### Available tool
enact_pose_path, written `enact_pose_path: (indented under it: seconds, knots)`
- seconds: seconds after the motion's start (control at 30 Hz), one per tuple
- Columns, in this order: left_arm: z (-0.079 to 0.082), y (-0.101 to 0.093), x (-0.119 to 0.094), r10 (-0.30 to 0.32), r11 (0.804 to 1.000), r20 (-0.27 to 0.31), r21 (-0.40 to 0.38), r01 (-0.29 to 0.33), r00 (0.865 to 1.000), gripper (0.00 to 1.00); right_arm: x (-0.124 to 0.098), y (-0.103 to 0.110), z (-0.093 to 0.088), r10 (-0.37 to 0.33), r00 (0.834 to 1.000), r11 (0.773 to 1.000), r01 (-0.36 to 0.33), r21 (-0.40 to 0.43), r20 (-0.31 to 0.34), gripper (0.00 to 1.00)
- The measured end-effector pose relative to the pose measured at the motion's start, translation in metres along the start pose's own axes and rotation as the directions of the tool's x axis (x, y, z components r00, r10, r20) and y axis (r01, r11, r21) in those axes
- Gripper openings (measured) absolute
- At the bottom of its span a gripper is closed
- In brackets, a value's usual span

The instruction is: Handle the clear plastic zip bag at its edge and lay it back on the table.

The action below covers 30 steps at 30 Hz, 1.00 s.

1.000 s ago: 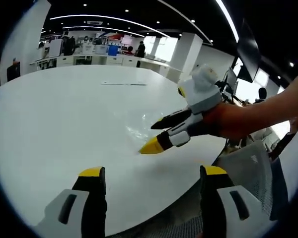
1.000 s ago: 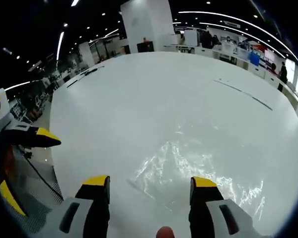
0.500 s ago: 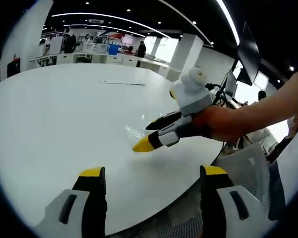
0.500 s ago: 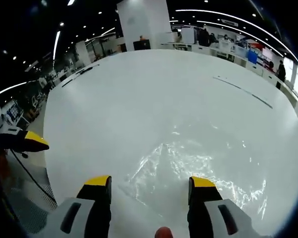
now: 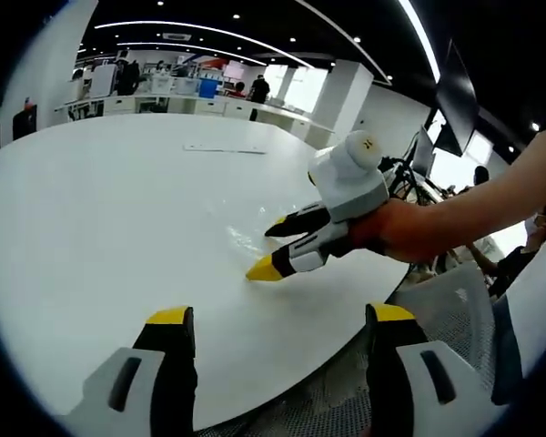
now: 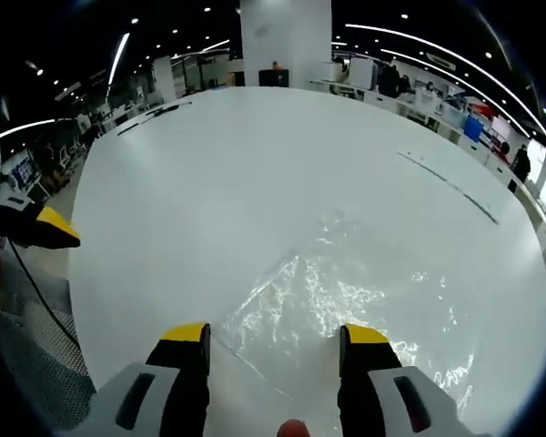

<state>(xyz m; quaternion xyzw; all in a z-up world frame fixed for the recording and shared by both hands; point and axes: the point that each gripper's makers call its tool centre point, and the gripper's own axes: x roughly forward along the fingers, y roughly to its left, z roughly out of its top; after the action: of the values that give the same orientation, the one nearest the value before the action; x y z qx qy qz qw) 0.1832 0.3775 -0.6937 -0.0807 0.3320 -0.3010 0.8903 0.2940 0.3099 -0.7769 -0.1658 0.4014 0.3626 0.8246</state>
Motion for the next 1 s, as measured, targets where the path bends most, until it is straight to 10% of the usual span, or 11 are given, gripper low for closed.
enact_pose_path:
  seconds: [0.4,1.0]
  knots:
    - [-0.001,-0.001,0.000,0.001,1.000,-0.007,0.007,-0.001,1.000,0.75,0.004,-0.002,-0.002,-0.004,1.000,1.000,0.005,-0.020,0.012,0.51]
    - [-0.002,0.001,0.001,-0.001,1.000,-0.011,0.015,0.001,1.000,0.74,-0.001,-0.010,-0.007,0.000,1.000,1.000,0.000,-0.026,-0.002,0.19]
